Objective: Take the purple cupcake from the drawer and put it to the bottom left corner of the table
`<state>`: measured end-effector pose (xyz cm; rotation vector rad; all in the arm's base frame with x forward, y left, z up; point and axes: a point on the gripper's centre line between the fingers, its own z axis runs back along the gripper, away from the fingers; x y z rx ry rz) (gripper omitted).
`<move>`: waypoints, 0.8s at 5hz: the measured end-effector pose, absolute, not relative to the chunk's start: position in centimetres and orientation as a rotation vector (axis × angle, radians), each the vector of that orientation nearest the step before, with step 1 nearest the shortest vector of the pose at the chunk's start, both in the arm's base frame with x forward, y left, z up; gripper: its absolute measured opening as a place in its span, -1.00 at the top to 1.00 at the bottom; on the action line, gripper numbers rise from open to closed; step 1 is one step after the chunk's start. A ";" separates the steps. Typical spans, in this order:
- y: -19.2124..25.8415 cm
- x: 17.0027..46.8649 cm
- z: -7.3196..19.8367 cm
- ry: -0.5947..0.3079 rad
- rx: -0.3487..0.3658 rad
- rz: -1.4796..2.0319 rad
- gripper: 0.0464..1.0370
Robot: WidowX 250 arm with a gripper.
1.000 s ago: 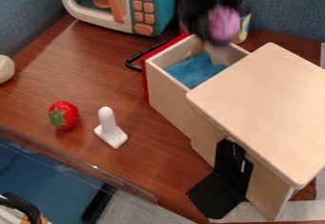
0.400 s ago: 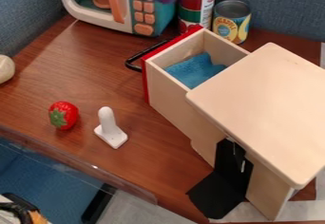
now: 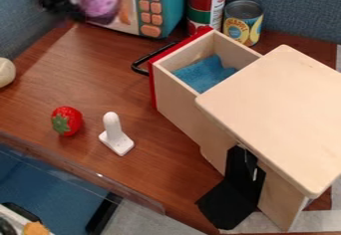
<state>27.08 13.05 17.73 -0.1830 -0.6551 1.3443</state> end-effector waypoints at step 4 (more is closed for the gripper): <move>20.9 24.2 12.5 -0.505 0.108 1.555 -0.71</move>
